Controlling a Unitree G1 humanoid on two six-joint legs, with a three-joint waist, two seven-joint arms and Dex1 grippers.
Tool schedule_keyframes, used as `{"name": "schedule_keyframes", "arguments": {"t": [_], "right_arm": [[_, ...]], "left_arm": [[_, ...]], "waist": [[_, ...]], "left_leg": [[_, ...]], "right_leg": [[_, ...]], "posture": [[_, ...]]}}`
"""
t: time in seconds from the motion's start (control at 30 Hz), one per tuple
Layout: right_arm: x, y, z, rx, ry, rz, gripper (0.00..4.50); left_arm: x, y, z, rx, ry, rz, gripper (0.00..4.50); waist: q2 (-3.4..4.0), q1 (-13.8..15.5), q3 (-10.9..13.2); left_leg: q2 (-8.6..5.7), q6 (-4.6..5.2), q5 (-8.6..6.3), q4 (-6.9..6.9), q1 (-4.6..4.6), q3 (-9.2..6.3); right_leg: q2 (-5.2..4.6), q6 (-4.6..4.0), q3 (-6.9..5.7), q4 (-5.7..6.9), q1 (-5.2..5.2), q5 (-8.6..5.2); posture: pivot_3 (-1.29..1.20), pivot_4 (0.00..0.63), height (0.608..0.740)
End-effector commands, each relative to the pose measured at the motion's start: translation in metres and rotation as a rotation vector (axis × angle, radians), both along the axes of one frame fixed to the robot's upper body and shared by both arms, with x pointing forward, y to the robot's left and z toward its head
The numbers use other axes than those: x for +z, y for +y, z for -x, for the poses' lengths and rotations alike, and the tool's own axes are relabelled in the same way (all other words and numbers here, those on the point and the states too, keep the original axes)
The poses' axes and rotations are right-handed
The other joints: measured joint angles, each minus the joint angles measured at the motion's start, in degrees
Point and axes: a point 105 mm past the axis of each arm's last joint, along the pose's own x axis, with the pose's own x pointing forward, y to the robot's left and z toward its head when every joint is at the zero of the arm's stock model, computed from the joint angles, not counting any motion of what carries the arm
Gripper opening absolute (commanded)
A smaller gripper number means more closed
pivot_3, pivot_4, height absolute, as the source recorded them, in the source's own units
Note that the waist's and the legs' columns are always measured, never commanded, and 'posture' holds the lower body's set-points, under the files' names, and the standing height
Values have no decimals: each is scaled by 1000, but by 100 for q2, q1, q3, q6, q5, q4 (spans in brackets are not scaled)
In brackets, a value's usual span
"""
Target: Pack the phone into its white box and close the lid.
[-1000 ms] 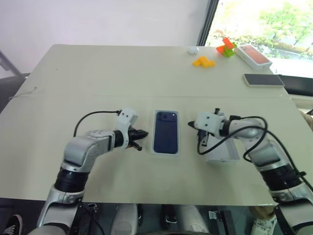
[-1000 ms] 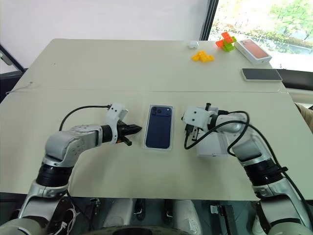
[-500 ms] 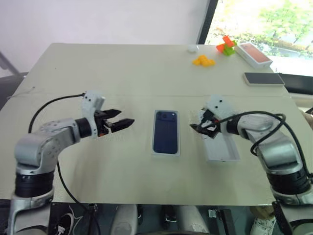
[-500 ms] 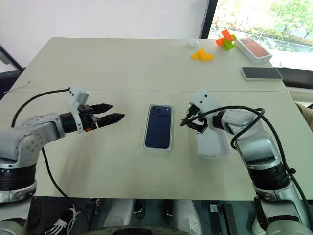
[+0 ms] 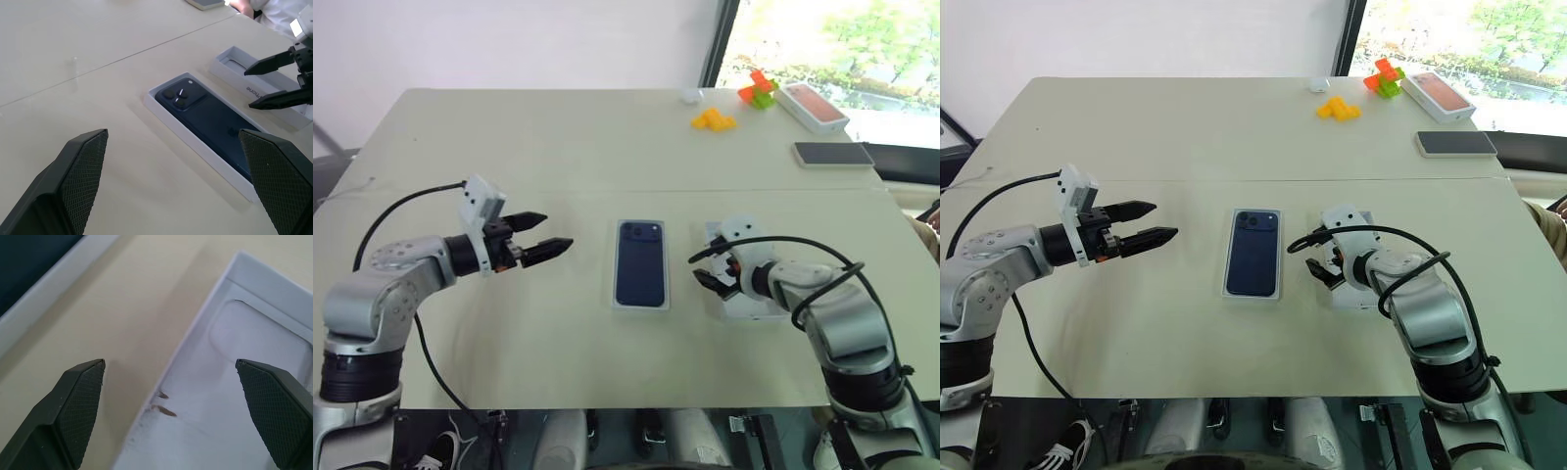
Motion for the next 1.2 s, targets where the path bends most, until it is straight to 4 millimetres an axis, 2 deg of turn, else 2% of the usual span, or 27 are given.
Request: {"name": "schedule_keyframes", "arguments": {"t": [0.03, 0.1, 0.27, 0.4, 0.57, 0.7, 0.8, 0.93, 1.03, 1.2], "right_arm": [[7, 2, -3, -9, -40, -14, 3593], [3, 4, -2, -30, -11, -48, 2475], [1, 6, -5, -27, -28, -28, 32], [9, 7, -12, -36, -55, -48, 32], [70, 40, -34, 30, -177, -336, 32], [101, 62, -42, 81, -146, -588, 32], [113, 98, -37, 169, 12, -877, 32], [123, 136, -35, 242, 134, -1086, 32], [129, 146, -39, 233, 197, -1213, 32], [136, 160, -38, 234, 266, -1321, 32]], "left_arm": [[7, -4, 1, 2, -44, -2, 4500], [8, -4, 1, 6, -50, -7, 4500], [10, -4, -2, 15, -53, -3, 4500], [10, -3, -3, 19, -52, 3, 4500], [11, 3, -6, 47, -42, 17, 4500], [13, 6, -11, 64, -47, 23, 4500], [15, 9, -14, 80, -46, 33, 4500], [17, 15, -17, 104, -46, 37, 4500], [21, 19, -17, 119, -46, 56, 4500], [23, 25, -14, 148, -45, 70, 4500]], "waist": [[0, 1, 0], [0, -2, 0], [-1, 6, -1], [-1, 2, -1], [2, -110, 2], [1, -107, 1], [1, -108, 1], [7, -141, 3], [6, -96, 3], [6, -135, 3]], "left_leg": [[1, 0, 0, -1, 1, 0], [2, 0, 0, -1, 0, 0], [2, 0, 0, 3, -2, 0], [1, 0, 0, 6, -1, 1], [7, -2, 2, 6, 1, 0], [11, -7, 6, 2, 3, 0], [10, -8, 6, 0, 1, 1], [10, -8, 6, -3, 2, 1], [4, -8, 6, 3, 0, 2], [-3, -6, 5, 1, 0, 4]], "right_leg": [[1, 0, 0, 1, 0, 0], [4, 0, 0, 2, -2, 0], [4, 1, 0, 2, -1, 0], [3, 1, 1, 5, -1, 0], [9, 1, 1, 15, -3, 1], [13, -1, 1, 17, -4, 2], [9, -25, 1, 17, -4, 16], [8, -29, 0, 18, -5, 18], [0, -31, 0, 20, -5, 19], [-10, -31, 0, 20, -4, 19]], "posture": [[0, 150, 737], [0, 150, 737], [0, 150, 737], [0, 150, 737], [0, 150, 737], [0, 150, 737], [0, 150, 737], [0, 150, 737], [0, 150, 737], [0, 150, 737]]}}
